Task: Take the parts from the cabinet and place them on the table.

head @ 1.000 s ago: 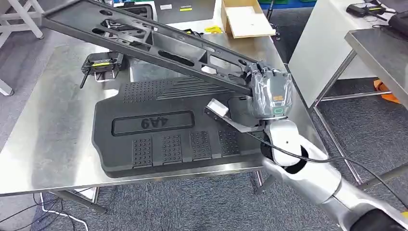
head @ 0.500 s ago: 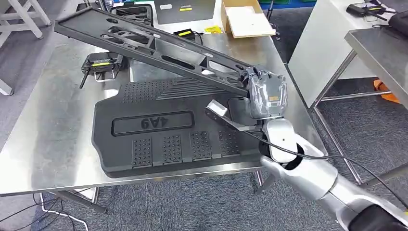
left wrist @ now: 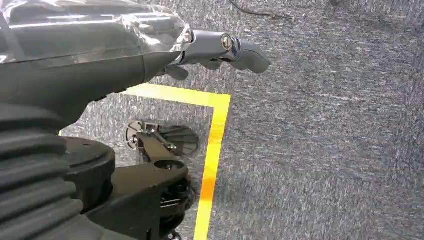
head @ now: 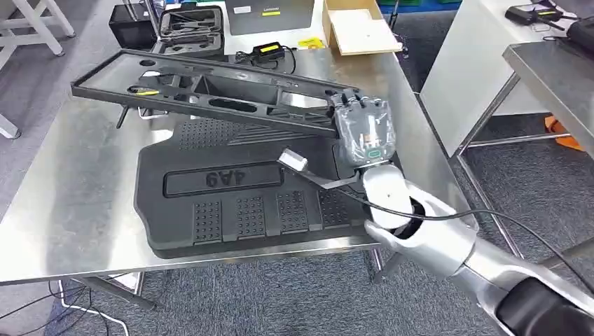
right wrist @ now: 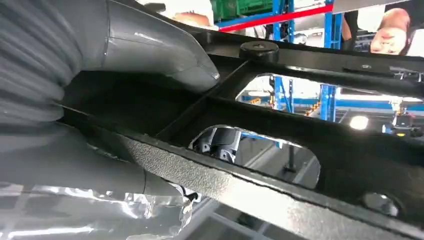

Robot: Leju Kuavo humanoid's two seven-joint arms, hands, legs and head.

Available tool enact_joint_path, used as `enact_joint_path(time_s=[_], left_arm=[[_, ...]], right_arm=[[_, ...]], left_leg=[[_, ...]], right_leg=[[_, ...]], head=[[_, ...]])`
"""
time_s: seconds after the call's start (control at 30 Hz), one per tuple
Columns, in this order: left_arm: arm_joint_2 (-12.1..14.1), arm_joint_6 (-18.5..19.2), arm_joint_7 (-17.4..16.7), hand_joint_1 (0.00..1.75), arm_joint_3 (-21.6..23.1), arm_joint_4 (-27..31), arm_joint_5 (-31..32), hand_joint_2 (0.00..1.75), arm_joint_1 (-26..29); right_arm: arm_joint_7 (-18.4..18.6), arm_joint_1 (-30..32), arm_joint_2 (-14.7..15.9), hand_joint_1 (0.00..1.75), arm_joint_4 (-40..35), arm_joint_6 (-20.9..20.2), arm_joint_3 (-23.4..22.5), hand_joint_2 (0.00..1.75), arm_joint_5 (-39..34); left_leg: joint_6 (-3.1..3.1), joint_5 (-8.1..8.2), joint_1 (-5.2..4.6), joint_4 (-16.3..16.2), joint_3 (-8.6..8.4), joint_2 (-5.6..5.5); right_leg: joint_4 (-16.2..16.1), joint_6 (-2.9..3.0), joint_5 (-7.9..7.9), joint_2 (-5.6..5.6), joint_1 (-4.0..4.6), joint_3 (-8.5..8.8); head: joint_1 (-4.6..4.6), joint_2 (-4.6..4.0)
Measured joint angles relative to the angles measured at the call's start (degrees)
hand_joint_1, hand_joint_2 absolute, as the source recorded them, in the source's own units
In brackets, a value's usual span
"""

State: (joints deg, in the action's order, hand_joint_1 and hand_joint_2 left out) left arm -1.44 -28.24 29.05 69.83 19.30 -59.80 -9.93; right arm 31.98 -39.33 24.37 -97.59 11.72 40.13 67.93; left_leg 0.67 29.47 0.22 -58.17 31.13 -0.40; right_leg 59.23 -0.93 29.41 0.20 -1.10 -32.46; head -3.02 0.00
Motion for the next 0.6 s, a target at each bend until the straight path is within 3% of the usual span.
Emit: enact_joint_path(time_s=[0.3,0.6], left_arm=[[0.02,-0.26,-1.16,0.0,0.0,0.81,0.63,0.0,0.07],[0.02,0.0,-1.62,0.0,-0.02,1.38,1.36,0.0,0.17]], right_arm=[[0.44,-3.59,-1.57,1.75,5.56,-5.69,2.97,1.75,4.14],[0.44,-1.51,-2.45,1.75,10.5,-9.64,0.2,1.75,3.52]], left_leg=[[0.0,0.0,0.0,-0.01,0.02,0.0],[-0.01,0.01,-0.01,-0.05,0.03,0.0]], right_leg=[[-0.01,0.0,0.0,0.0,0.0,0.0],[-0.02,0.0,0.0,0.01,0.0,-0.02]], head=[[-0.02,0.0],[0.02,0.0]])
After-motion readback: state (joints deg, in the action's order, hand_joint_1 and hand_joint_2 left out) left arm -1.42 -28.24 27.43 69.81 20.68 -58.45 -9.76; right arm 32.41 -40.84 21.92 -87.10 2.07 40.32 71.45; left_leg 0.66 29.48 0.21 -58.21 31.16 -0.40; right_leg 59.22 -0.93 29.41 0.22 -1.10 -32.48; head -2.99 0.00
